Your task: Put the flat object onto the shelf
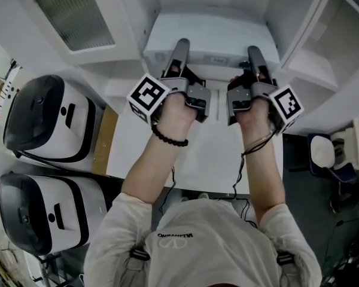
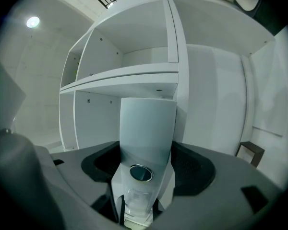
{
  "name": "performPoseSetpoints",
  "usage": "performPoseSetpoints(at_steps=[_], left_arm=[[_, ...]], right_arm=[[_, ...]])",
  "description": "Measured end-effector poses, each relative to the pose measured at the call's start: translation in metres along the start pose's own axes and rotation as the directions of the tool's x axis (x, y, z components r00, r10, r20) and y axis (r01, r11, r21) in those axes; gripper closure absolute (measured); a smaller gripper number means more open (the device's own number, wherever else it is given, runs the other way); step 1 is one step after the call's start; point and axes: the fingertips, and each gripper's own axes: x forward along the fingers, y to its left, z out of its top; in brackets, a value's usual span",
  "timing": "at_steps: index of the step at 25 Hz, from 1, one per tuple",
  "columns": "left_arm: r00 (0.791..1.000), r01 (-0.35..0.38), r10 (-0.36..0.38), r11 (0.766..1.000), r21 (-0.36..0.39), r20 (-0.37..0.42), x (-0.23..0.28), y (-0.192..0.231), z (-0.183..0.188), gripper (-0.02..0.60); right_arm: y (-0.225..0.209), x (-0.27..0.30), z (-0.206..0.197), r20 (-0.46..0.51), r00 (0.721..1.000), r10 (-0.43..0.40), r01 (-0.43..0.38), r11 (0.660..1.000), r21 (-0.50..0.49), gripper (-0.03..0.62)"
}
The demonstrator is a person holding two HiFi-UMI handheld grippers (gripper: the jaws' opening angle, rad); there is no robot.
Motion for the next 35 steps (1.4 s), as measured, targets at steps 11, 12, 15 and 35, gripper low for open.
performPoseSetpoints(at_steps=[11, 12, 15, 35], left_arm=[[0.999, 0.036, -0.034, 0.995, 0.093, -0.016, -0.028, -0.003, -0.010, 0.213], [0.998, 0.055, -0.053, 0.992, 0.115, -0.018, -0.038, -0.009, -0.012, 0.213], [0.999, 0.052, -0.046, 0.972, 0.231, -0.029, -0.063, -0.012, -0.017, 0.260], [0.982, 0.174, 0.023, 0.237, 0.956, -0.185, -0.164, -0.029, -0.038, 0.577]], right_arm=[[0.014, -0.032, -0.010, -0.032, 0.996, 0.086, -0.090, 0.986, -0.141, 0.286], [0.016, -0.042, -0.011, -0.029, 0.995, 0.097, -0.100, 0.980, -0.173, 0.291], [0.016, -0.061, -0.012, -0.028, 0.993, 0.115, -0.118, 0.950, -0.288, 0.357], [0.010, -0.166, -0.037, -0.093, 0.995, 0.042, -0.102, 0.420, -0.902, 0.583]])
